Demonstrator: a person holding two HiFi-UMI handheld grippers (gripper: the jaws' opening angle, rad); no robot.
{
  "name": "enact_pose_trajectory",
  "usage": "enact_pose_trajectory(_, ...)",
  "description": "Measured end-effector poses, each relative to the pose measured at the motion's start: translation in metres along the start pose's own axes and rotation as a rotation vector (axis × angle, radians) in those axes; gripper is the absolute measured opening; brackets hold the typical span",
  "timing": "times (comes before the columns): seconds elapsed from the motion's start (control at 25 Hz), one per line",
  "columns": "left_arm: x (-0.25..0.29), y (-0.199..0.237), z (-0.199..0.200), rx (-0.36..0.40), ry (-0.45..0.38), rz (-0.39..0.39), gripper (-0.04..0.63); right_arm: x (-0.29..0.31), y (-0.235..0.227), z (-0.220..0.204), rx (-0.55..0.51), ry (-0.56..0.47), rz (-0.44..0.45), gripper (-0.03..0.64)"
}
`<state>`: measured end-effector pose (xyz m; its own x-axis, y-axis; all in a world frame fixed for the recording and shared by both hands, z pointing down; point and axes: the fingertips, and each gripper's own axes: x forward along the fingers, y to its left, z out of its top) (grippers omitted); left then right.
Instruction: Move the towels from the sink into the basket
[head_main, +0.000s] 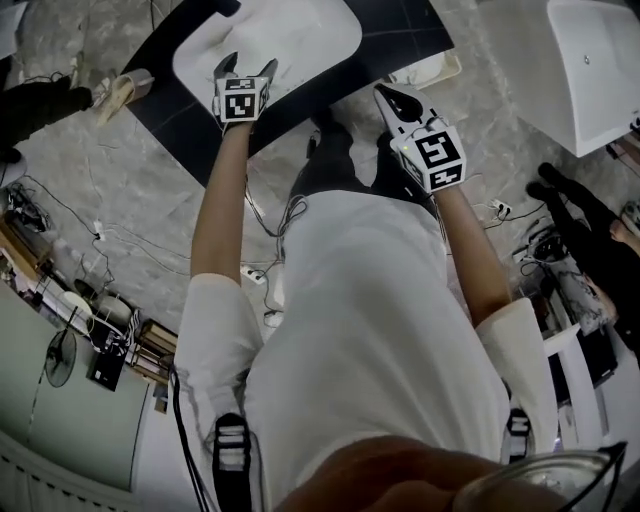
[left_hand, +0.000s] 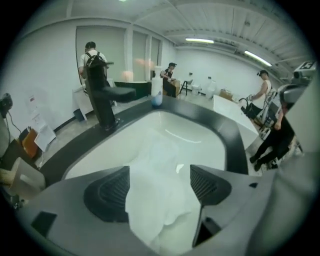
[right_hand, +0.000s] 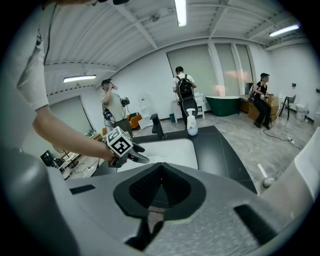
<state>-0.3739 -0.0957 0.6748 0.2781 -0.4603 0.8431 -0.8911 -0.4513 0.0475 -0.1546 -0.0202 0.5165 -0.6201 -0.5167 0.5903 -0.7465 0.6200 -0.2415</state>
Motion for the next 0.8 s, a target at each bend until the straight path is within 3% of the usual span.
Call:
enact_pose_trajectory(0.16, 0.062, 0.024, -0.028, 0.03, 0.107, 0.01, 0.431, 0.026, 0.004, -0.016, 0.017, 0.026, 0.012, -0.003)
enact_pose_trajectory(0.28, 0.101, 0.04, -0.046, 0.005, 0.147, 0.024, 0.552, 0.04, 0.01, -0.028, 0.027, 0.042, 0.023, -0.003)
enact_pose_trajectory(0.52, 0.15, 0.065, -0.081, -0.083, 0.219, 0.057, 0.559, 0.052, 0.018, -0.057, 0.062, 0.079, 0.027, -0.003)
enact_pose_trajectory(0.72, 0.157, 0.072, -0.1, -0.129, 0.314, 0.016, 0.55, 0.052, 0.017, -0.077, 0.08, 0.095, 0.019, -0.003)
enact_pose_trajectory(0.76, 0.154, 0.073, -0.1, -0.116, 0.323, 0.014, 0.477, 0.052, 0.018, -0.08, 0.084, 0.096, 0.017, -0.003)
enact_pose_trajectory(0.8, 0.15, 0.073, -0.099, -0.095, 0.327, 0.015, 0.343, 0.052, 0.019, -0.082, 0.087, 0.097, 0.016, -0.003)
